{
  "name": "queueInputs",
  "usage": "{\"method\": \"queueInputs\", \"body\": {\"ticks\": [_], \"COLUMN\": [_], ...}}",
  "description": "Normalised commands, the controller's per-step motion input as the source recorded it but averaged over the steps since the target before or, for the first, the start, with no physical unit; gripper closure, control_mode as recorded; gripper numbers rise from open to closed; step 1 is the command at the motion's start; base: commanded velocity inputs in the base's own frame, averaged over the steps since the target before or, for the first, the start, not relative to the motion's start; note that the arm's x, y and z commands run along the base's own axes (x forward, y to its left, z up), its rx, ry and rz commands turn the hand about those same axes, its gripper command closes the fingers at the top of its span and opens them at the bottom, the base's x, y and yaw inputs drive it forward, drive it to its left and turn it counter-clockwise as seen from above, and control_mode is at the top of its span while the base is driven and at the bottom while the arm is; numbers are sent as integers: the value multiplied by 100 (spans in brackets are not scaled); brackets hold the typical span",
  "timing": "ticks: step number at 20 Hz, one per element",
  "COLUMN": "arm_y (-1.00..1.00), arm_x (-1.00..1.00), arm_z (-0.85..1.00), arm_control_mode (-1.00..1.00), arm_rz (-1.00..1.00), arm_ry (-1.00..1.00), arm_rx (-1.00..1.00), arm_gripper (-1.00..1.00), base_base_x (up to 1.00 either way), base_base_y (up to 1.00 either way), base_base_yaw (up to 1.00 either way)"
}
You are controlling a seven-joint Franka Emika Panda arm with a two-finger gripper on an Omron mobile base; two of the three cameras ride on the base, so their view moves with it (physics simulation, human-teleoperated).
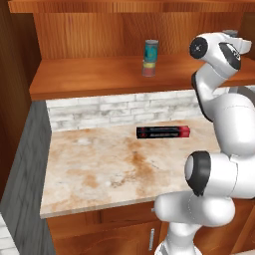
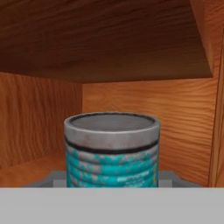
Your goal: Stack two cans on top of the other two cans in the cabinet.
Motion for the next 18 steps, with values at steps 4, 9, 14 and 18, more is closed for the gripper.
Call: {"method": "queueInputs", "body": {"ticks": [4, 9, 14, 18], "arm_y": [-20, -9, -2, -3], "arm_x": [4, 11, 21, 14], "arm_z": [-3, -2, -1, -4], "arm_control_mode": [-100, -100, -100, -100], "arm_rz": [0, 1, 2, 2], "arm_ry": [0, 0, 2, 6], "arm_rx": [0, 0, 0, 0], "arm_gripper": [100, 100, 100, 100], "base_base_x": [0, 0, 0, 0], "base_base_y": [0, 0, 0, 0], "base_base_yaw": [0, 0, 0, 0]}}
